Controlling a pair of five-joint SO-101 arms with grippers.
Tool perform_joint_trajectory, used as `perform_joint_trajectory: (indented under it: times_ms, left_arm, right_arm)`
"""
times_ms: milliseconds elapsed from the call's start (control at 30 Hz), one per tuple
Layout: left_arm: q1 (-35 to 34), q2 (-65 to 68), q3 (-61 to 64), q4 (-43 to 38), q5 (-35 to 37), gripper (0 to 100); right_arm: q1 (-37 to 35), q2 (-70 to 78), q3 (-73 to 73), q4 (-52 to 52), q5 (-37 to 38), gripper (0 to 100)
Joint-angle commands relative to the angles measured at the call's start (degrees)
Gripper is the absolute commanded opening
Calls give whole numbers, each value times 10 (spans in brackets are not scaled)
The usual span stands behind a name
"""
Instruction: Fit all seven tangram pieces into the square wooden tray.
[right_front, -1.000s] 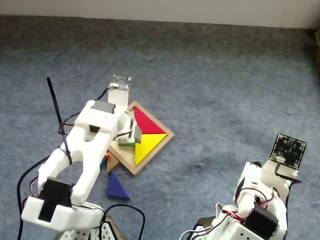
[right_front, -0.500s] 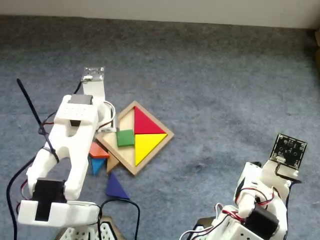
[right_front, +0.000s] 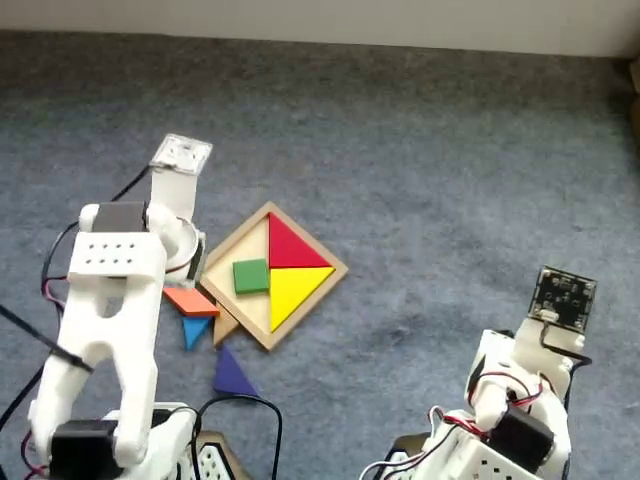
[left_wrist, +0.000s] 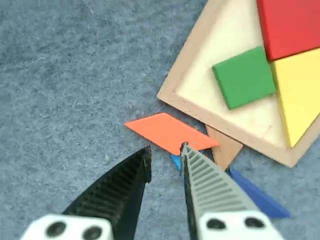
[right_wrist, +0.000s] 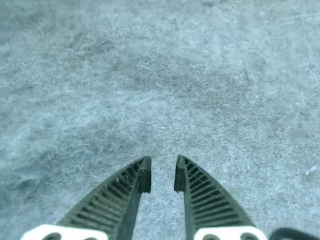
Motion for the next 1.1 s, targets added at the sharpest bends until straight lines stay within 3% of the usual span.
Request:
perform_joint_trajectory:
  times_ms: [0,67,267,400,533,733,1067]
  left_arm:
    - [-5,-30,26,3,-84,211]
    - [-16,-35,37,3,-122,252]
    - [-30,-32,45,-36,-259,245]
    - [-29,-31,58,-39,-363,245]
    - [-29,-29,98,-92,-440,247]
    - [-29,-29,167,-197,-486,249]
    - [-28,-29,237,-289,-509,246]
  right_arm:
    - [-57,-1,0,-13,31,92]
    - [-92,1,17,-13,51,91]
    - [-196,-3,122,-14,127,91]
    - [-206,-3,167,-38,139,91]
    - [-209,-3,218,-82,137,91]
    - [-206,-3,260,-101,135,91]
    - [-205,-3,262,-102,135,91]
